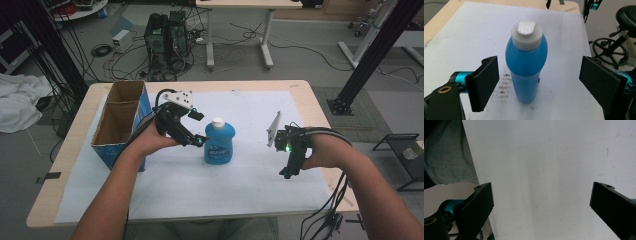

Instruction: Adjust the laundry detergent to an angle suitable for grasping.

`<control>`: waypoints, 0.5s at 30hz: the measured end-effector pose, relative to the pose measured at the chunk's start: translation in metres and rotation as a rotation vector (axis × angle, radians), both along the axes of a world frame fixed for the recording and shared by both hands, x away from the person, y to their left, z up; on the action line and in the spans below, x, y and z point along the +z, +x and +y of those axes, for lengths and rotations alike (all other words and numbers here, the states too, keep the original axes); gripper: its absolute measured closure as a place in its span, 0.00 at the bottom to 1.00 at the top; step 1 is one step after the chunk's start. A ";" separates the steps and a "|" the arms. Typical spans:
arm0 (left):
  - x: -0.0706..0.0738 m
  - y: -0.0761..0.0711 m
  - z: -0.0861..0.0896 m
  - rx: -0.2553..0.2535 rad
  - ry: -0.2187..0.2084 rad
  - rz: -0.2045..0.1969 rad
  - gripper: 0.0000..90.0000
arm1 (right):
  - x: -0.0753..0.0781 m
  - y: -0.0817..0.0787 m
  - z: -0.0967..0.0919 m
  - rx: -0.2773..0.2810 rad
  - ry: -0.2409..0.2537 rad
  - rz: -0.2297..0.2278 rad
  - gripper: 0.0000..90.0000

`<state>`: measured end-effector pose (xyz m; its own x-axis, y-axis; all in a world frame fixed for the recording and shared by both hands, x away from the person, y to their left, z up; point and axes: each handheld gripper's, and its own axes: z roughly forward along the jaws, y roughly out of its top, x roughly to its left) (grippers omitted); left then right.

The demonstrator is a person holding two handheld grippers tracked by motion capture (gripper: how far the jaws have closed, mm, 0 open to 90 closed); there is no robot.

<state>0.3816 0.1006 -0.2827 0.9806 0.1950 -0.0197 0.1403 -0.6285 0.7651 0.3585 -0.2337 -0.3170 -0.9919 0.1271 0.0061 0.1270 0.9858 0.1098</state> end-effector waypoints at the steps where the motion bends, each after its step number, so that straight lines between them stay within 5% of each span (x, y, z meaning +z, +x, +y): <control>1: 0.002 -0.001 0.002 0.000 0.006 0.001 0.18 | 0.001 -0.001 0.001 -0.012 0.001 0.001 0.05; 15: 0.041 -0.011 0.018 0.046 0.263 0.002 0.18 | 0.002 -0.001 0.005 0.005 -0.006 0.004 0.05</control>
